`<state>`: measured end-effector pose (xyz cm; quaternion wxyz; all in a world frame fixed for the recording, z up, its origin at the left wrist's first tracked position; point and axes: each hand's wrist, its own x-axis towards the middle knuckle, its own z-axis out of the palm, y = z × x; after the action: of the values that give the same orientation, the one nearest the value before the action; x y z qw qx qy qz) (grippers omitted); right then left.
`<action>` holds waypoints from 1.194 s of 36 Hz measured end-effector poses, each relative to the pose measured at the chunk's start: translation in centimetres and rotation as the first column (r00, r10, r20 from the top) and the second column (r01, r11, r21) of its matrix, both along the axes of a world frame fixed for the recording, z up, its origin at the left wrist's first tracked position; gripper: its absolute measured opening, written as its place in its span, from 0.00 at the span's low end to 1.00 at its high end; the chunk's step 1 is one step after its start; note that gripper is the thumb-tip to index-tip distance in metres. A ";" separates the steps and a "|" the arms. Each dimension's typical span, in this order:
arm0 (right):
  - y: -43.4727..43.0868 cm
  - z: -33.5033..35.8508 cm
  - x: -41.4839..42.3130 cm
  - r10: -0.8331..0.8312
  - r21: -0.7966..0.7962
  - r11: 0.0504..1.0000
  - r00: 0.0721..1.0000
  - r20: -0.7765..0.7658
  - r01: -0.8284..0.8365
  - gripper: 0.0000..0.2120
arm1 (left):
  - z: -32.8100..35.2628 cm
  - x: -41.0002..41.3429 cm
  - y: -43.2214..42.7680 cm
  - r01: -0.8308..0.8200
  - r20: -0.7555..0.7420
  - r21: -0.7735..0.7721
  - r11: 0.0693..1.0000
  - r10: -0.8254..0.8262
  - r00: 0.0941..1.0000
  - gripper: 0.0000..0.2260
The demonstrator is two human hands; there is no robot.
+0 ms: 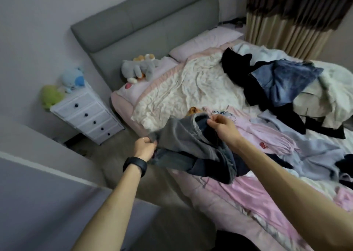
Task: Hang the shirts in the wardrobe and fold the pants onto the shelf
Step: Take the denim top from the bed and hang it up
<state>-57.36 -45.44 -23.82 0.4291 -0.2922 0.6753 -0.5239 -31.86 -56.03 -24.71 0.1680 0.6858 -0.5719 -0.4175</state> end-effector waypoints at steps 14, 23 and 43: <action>-4.2 17.5 -5.1 0.226 -0.043 0.927 0.648 -0.728 -0.372 0.05 | 15.1 -13.9 -1.5 0.633 0.217 -0.584 0.508 -0.654 0.725 0.42; -6.6 23.0 -7.1 0.084 -0.095 0.949 0.529 -0.844 -0.301 0.06 | 22.3 -16.0 -3.9 0.713 0.508 -0.594 0.372 -0.514 0.692 0.38; -11.5 23.5 -5.7 0.046 -0.133 0.952 0.559 -0.828 -0.274 0.08 | 22.7 -12.3 -5.5 0.791 0.770 -0.579 0.197 -0.186 0.610 0.15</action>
<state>-63.01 -56.90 -0.32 0.0754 -0.6119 0.6961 -0.3678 -44.20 -61.48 -1.97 0.1847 0.3278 -0.9155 0.1425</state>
